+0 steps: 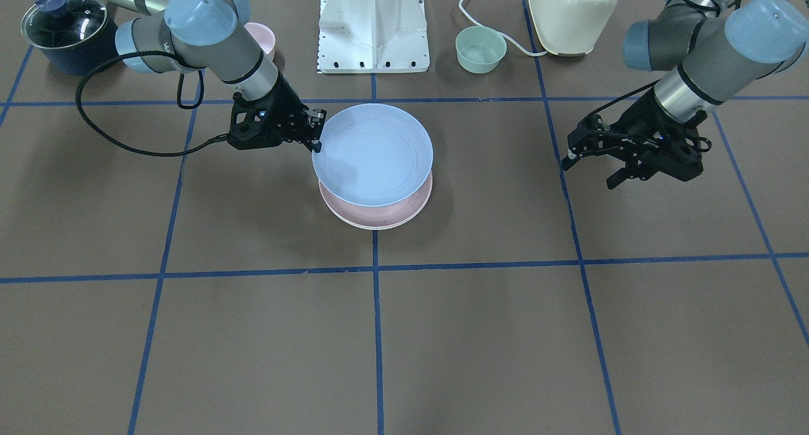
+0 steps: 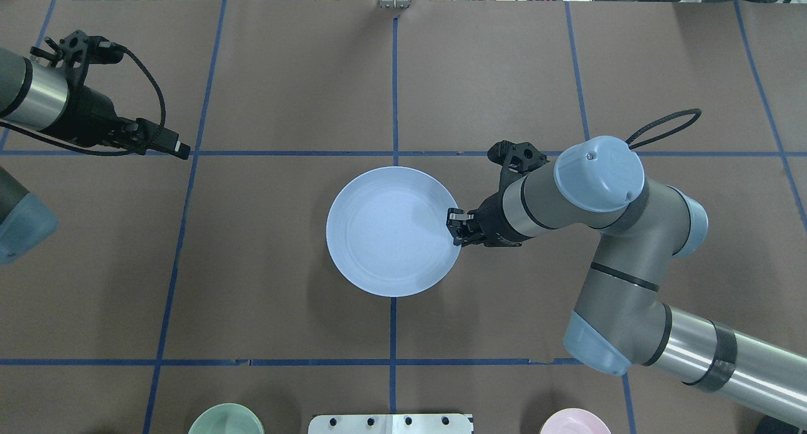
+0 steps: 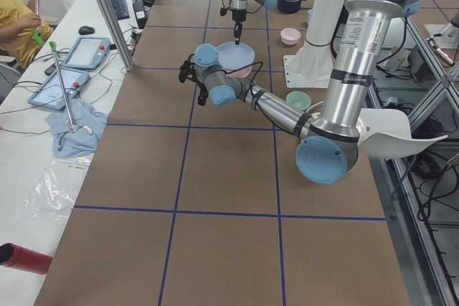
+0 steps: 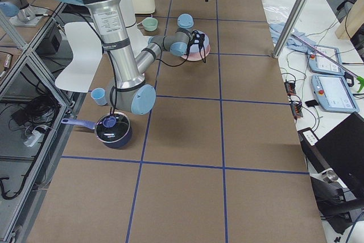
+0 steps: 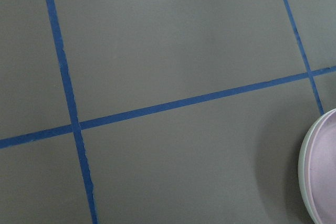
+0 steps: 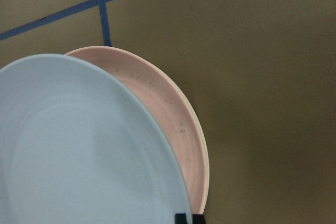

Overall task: Stack three plates with pink and blue
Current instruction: 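Open the right gripper and pull it back from the stack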

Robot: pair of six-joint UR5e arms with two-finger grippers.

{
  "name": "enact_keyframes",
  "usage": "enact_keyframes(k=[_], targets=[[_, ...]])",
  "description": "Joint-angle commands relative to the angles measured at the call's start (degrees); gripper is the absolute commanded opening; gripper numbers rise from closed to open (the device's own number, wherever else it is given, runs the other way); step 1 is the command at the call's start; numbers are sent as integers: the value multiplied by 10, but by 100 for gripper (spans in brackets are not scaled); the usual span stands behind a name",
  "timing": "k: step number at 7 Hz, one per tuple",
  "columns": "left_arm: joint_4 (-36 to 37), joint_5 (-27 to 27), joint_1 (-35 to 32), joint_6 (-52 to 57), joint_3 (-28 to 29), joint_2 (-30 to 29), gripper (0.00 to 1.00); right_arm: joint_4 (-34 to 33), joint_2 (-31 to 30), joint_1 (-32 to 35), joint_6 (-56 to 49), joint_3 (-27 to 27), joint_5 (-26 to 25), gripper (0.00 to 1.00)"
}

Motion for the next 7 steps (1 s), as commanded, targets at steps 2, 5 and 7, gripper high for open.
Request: enact_keyframes(k=[2,5,7], targets=[[-2,1,0,-2,-1,8,100,4,28,0,20,-45,-30,100],[-4,1,-31,75,0,50,100,2,-72,110,-61,-20,49,100],[-4,0,-107,210,-1,114,100,-6,-174,255,-325,-27,118,100]])
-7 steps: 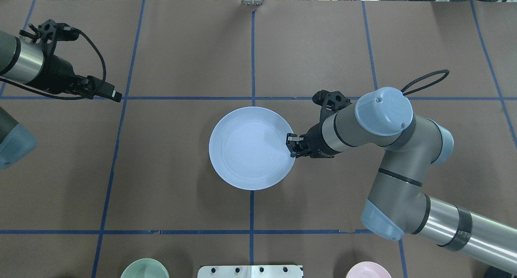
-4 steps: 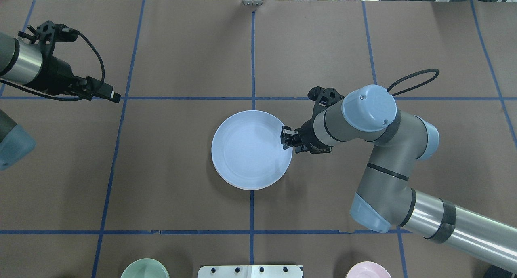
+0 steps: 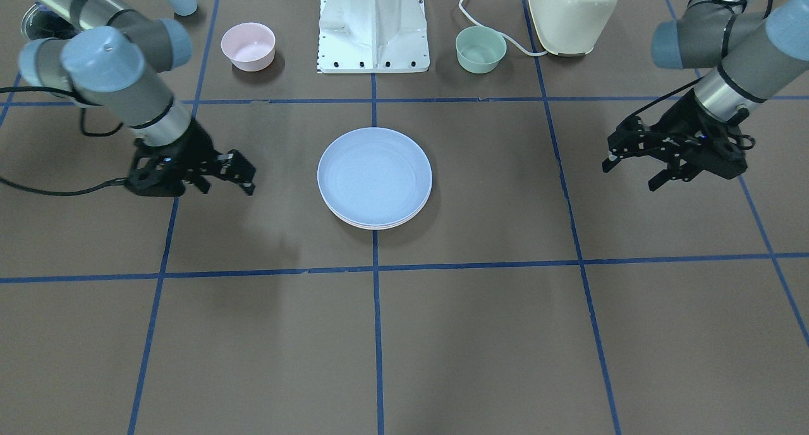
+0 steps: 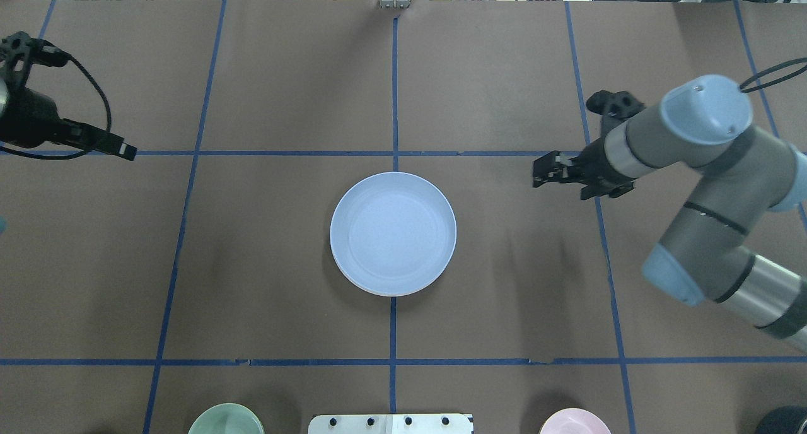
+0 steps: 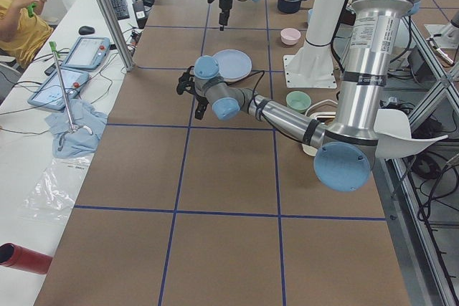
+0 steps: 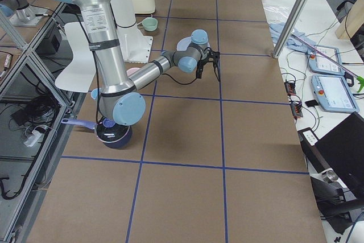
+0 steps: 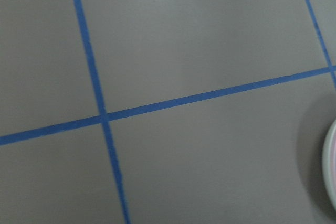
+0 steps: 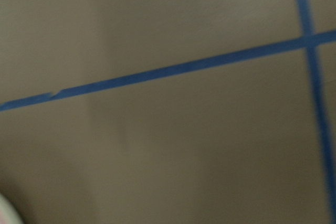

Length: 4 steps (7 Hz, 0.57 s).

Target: Stack three plates with pink and blue

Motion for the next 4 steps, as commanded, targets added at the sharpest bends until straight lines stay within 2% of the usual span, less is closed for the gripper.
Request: enact_keyframes(k=[1,2,4], targets=[[2,0,-93,174,6,68,100,-16,-106,179,-287,-22,83,100],[7,0,-150,267,23,86,100,-48,-120,270,-431,-60,139,100],[8,0,-208,339,68,93,100,-210,-113,382,-683,-78,149,100]])
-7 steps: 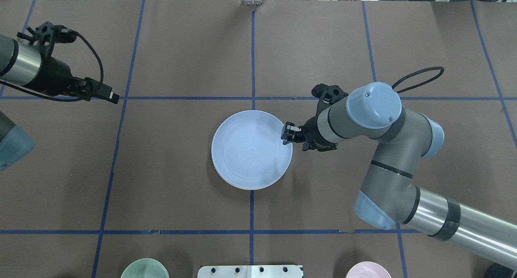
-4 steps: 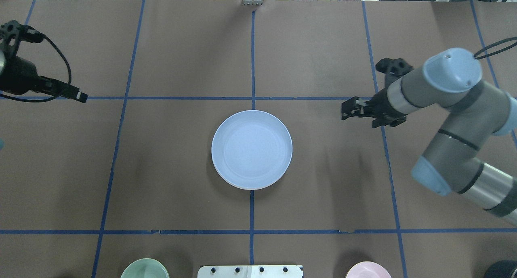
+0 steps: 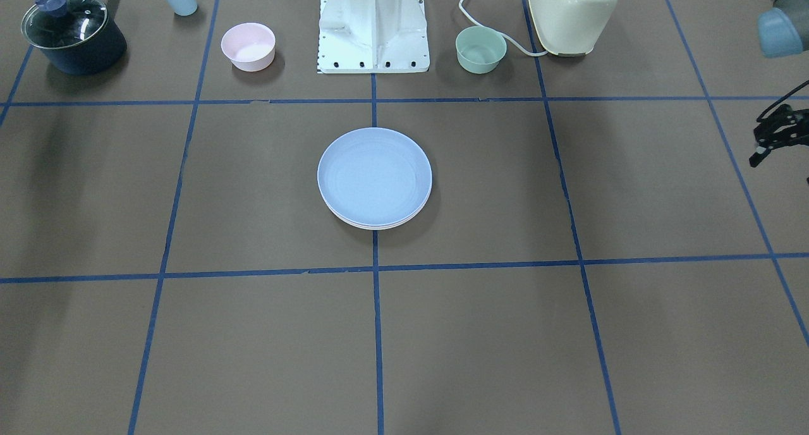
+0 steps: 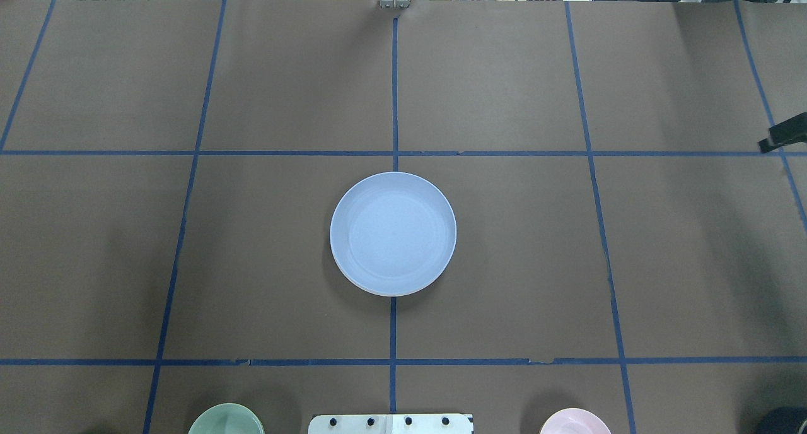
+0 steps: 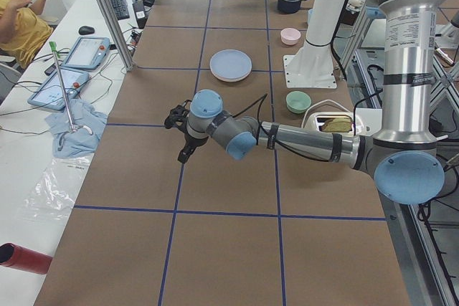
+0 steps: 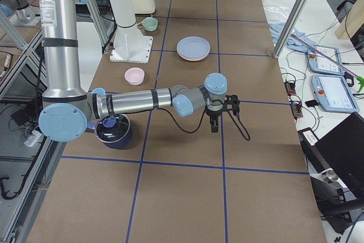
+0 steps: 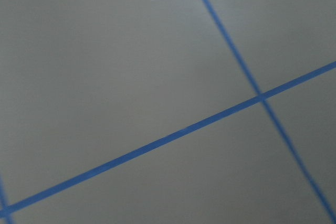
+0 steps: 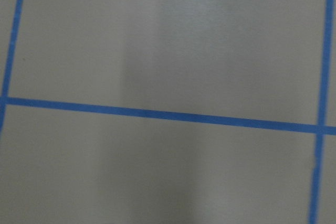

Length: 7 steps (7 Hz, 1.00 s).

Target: Stack three plates with pink and blue

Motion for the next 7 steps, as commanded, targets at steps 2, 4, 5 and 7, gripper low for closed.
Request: enact_keyframes(k=[2,4,5,7], targets=[[36,-4,-76,46,45,7,100,-170,21,93,-212,-8,1,100],[52,-3,-101,45,32,33,100,-172,22,89,-212,-6,1,100],[56,-1,-100,42,15,34,100,-172,23,89,-212,-7,0,100],[56,-1,-100,40,13,32,100,-172,22,89,-212,-9,0,100]])
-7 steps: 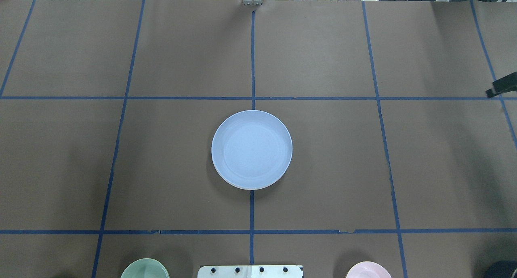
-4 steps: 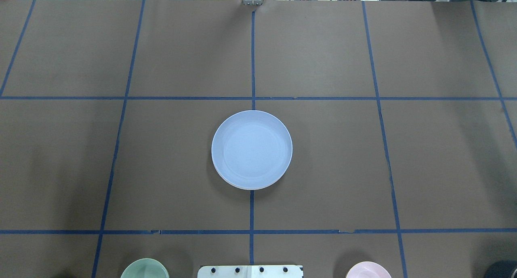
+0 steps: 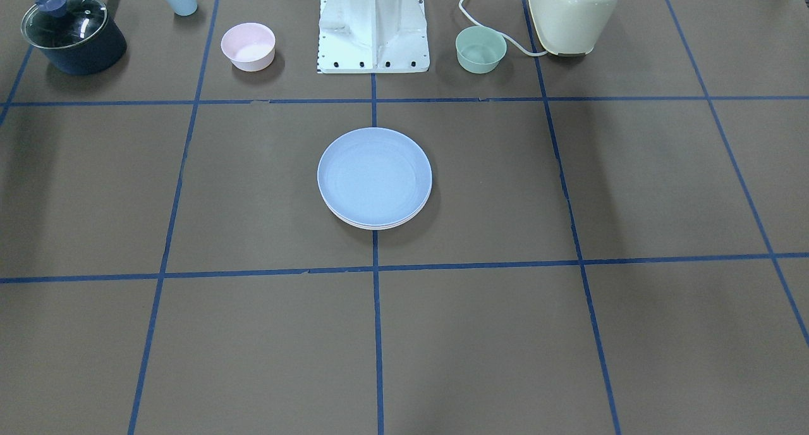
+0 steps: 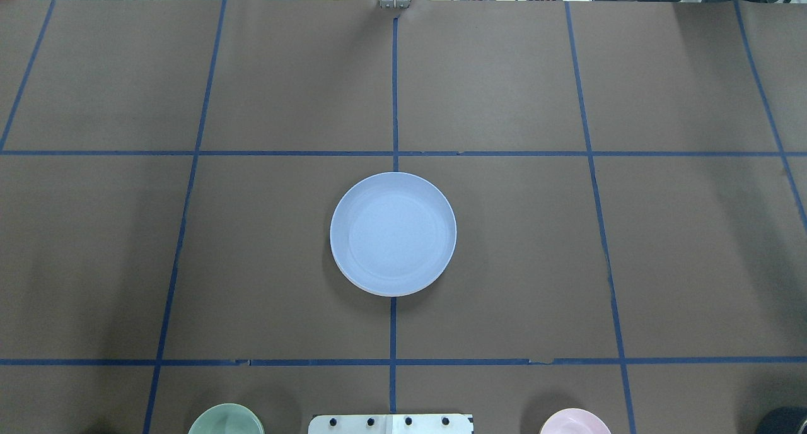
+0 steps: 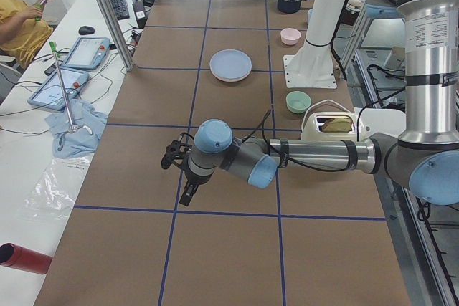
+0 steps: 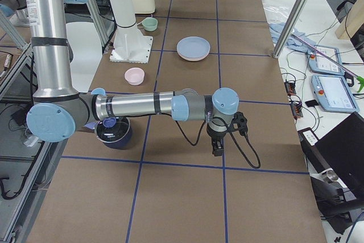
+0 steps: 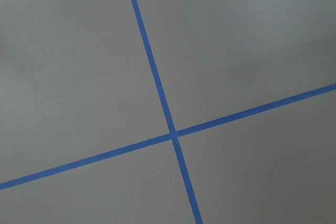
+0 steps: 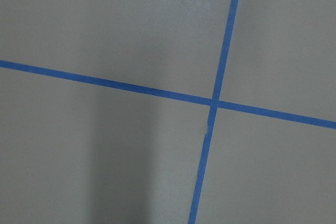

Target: Stack three plates with pink and blue

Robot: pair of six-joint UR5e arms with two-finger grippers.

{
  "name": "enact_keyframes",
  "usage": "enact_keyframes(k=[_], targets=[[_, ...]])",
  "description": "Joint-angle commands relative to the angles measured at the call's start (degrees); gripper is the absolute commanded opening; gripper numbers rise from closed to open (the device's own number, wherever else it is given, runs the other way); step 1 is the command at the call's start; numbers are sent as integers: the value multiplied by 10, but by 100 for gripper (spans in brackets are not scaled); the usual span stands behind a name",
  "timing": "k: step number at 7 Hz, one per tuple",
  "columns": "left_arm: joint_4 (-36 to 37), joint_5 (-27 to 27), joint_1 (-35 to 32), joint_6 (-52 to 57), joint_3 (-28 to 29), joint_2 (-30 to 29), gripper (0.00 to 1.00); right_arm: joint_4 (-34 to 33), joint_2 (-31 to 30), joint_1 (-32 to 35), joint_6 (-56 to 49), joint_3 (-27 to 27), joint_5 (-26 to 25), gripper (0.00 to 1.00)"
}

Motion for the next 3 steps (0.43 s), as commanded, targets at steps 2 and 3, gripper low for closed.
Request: enact_keyframes(k=[2,3], targets=[[-1,1,0,-1,0,-2,100,2,0,0,0,-1,0,100],[-1,1,1,-1,-3,-2,100,2,0,0,0,-1,0,100]])
